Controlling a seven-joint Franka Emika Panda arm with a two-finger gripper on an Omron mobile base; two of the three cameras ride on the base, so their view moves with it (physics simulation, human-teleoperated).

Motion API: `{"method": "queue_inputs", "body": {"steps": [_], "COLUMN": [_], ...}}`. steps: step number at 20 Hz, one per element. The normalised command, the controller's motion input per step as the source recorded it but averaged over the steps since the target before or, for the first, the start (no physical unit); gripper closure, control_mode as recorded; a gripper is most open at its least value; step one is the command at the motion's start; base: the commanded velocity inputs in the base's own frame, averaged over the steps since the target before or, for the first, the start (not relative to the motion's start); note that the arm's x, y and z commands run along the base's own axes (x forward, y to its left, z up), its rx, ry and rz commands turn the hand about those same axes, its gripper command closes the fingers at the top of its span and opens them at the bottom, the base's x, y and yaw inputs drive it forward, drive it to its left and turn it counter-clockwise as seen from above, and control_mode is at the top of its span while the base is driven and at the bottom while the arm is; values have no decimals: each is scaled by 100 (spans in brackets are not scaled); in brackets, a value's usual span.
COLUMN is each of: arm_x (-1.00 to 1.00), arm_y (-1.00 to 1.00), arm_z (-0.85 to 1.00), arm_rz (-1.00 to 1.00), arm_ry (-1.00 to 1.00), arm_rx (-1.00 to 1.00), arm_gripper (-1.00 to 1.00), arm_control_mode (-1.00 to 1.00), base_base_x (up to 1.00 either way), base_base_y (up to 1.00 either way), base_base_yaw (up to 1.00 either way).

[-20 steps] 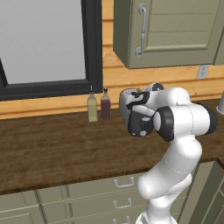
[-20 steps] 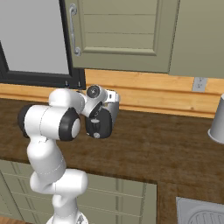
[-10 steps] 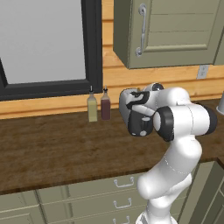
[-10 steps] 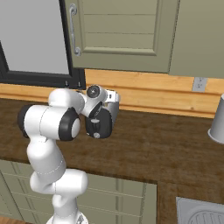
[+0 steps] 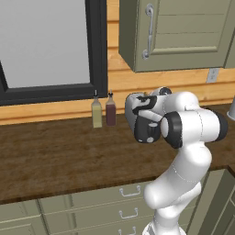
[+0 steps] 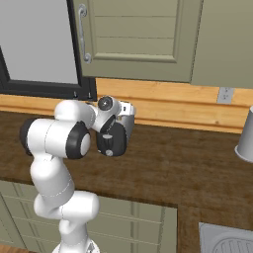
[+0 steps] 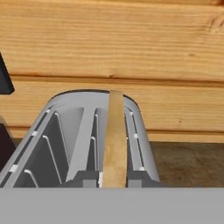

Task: Start the toaster. Once the lever pops up, take the bread to the plate on the dining counter.

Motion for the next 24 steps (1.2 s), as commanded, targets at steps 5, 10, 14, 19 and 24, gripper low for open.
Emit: {"method": "queue_inputs", "body": {"steps": [5,10,14,19,24], "arm_x": [0,0,0,0,-3], "arm_y": [0,0,0,0,0], "arm_z": [0,0,13,46,53], "arm_rz": [0,0,0,0,0], "arm_ry": [0,0,0,0,0], "arm_rx": [0,0,0,0,0], "arm_gripper": [100,100,100,100,100], "arm_control_mode": [-100,-100,-100,-100,-100], "base_base_x": [0,0,0,0,0], "base_base_y": [0,0,0,0,0], "base_base_yaw": [0,0,0,0,0]}}
